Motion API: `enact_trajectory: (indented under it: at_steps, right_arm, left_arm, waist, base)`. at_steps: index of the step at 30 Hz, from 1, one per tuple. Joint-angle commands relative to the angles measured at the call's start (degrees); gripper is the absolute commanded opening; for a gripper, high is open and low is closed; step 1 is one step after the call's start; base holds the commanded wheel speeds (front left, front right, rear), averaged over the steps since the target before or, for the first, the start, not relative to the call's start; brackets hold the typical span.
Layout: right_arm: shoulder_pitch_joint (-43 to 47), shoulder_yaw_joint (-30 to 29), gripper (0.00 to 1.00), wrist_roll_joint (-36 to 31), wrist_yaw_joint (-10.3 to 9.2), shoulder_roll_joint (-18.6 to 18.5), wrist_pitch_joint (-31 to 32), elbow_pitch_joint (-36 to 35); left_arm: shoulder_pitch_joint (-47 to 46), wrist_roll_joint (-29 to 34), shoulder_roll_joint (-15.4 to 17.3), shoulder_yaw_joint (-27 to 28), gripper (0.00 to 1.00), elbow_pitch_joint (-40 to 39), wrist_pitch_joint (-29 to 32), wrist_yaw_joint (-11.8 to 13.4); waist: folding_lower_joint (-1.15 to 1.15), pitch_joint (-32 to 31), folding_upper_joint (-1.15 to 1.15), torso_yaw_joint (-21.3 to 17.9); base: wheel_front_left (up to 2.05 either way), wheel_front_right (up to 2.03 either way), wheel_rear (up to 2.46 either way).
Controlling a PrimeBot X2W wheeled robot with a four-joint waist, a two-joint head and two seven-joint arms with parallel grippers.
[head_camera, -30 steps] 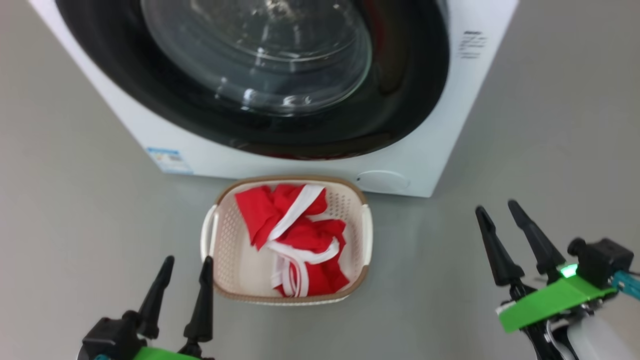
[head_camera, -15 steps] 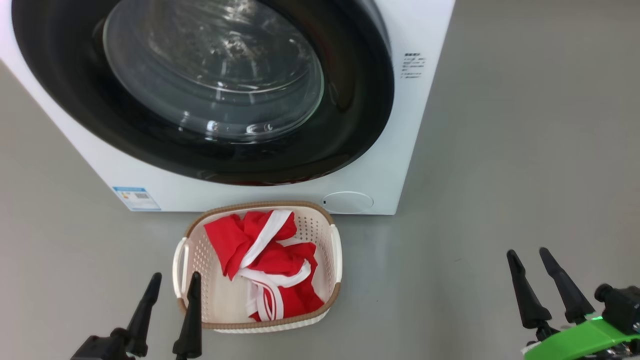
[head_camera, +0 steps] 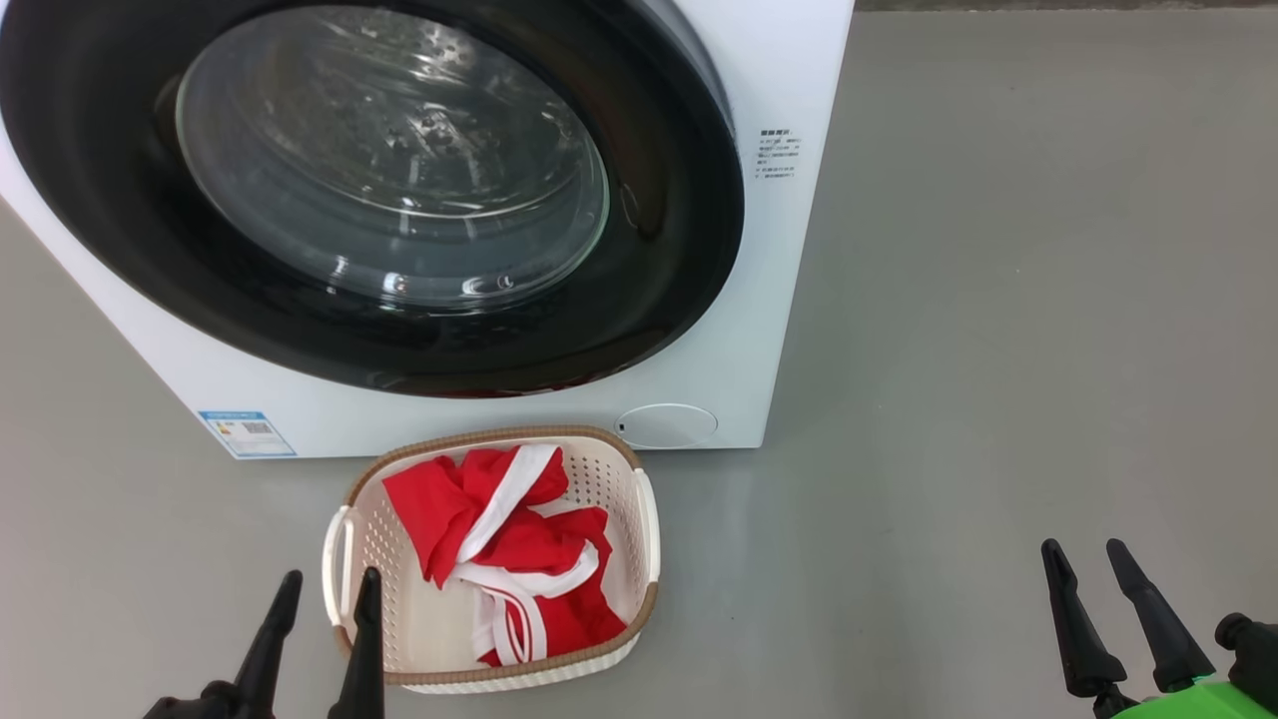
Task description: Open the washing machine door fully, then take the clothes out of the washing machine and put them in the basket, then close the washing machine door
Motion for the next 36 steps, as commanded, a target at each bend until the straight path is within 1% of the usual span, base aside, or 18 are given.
enact_trajectory:
  at_steps: [1, 17, 18, 22, 25, 29, 33, 36]
  right_arm:
    - [-0.38, 0.72, 1.0, -0.75, -0.05, -0.97, -0.36, -1.48]
    - [-0.93, 0.82, 1.0, -0.83, -0.05, -0.58, -0.36, -1.45]
    - [0.04, -0.02, 0.0, -0.01, 0.0, 0.45, 0.0, -0.04]
    - [0.28, 0.68, 0.0, 0.12, 0.0, 1.95, 0.03, 2.59]
    - [0.11, 0.62, 0.0, 1.4, 0.01, 2.22, 0.42, 2.67]
    - [-0.21, 0.46, 0.0, 3.32, 0.01, 2.34, 1.04, 2.6]
    - [-0.65, 0.3, 0.0, 5.25, 0.01, 2.47, 1.66, 2.67]
    - [-1.02, 0.17, 0.0, 6.69, 0.0, 2.57, 2.13, 2.69]
  left_arm:
    - [-0.31, -0.4, 0.7, 2.05, 1.0, -1.66, -0.28, -0.32]
    - [-0.59, -0.7, 0.45, 2.74, 1.0, -1.16, -0.28, -0.32]
    - [-0.01, -0.44, -0.03, 0.67, 0.0, 0.09, 0.0, 0.0]
    - [0.04, -0.49, -0.78, 0.26, 0.0, 2.86, 0.09, 0.08]
    - [-0.06, -2.13, -0.8, 0.24, 0.0, 3.0, 0.45, 0.07]
    - [-0.25, -4.64, -0.66, 0.29, 0.0, 3.04, 1.03, 0.06]
    - [-0.57, -7.14, -0.53, 0.33, 0.0, 3.21, 1.61, 0.04]
    - [-0.85, -9.02, -0.44, 0.36, 0.0, 3.35, 2.05, 0.04]
  waist:
    - [0.0, 0.2, 0.0, -0.1]
    - [0.0, 0.32, 0.0, -0.15]
    - [0.0, 0.31, 0.0, -0.16]
    - [0.0, 0.31, 0.0, -0.16]
    - [0.01, 0.25, 0.0, -0.19]
    - [0.13, -0.08, 0.0, -0.24]
    - [0.02, -0.16, 0.0, -0.29]
    - [0.0, -0.24, 0.0, -0.33]
  base:
    - [0.0, 0.0, 0.0]
    - [0.0, 0.0, 0.0]
    - [0.0, 0.0, 0.0]
    - [0.0, 0.0, 0.0]
    - [0.0, 0.0, 0.0]
    - [0.0, 0.0, 0.0]
    - [0.0, 0.0, 0.0]
    - [0.0, 0.0, 0.0]
